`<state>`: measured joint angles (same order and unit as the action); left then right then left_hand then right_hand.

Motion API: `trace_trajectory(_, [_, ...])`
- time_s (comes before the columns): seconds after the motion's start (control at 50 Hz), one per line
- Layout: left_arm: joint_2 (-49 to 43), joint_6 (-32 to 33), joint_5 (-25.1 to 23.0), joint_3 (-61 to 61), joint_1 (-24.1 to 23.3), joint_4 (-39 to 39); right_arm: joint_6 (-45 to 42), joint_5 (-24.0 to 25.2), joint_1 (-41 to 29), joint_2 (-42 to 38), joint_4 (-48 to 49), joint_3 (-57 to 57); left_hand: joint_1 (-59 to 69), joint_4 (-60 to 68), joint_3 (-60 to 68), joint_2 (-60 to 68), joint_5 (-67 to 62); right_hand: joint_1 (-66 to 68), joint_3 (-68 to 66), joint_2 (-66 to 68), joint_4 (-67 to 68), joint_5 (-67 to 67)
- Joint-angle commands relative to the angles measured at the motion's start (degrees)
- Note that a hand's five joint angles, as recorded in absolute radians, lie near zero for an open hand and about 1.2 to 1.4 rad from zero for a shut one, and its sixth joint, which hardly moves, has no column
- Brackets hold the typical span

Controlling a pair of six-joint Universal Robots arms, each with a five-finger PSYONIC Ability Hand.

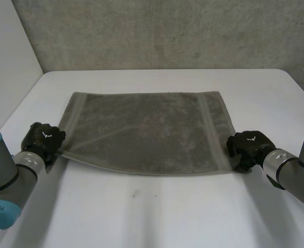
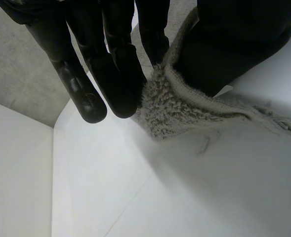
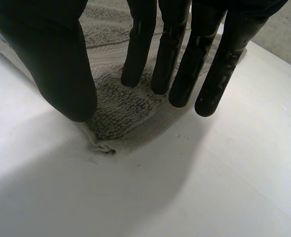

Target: Fold the towel.

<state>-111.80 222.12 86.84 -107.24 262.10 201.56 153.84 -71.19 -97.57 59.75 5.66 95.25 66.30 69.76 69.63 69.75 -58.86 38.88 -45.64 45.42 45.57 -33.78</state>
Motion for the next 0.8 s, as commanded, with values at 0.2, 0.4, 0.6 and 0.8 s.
trace_trajectory(0.2, [-0.1,0.0,0.1,-0.1,-0.1,-0.2,-0.4,-0.1,-0.3,-1.6,0.3,-1.8,13.7,10.2,10.4,10.2,-11.1,16.1,-9.4,9.6,9.4,-11.2])
trace_trajectory(0.4, [0.0,0.0,0.1,-0.1,-0.2,-0.3,-0.3,-4.0,-0.5,-2.1,2.6,-3.8,13.7,10.2,10.4,10.2,-11.1,41.1,-34.4,34.6,34.4,-36.2])
trace_trajectory(0.6, [0.1,0.0,0.3,-0.1,-0.8,-0.5,-0.2,-4.2,-0.3,-1.1,0.5,-3.7,13.7,10.2,10.4,10.2,-11.1,41.1,-34.4,34.6,34.4,-36.2])
trace_trajectory(0.8, [0.1,-1.3,0.3,-0.3,-1.2,-0.5,-0.4,-0.5,1.2,2.8,-4.3,1.0,13.7,10.2,10.4,10.2,-11.1,5.8,0.9,-0.7,-0.8,-1.0])
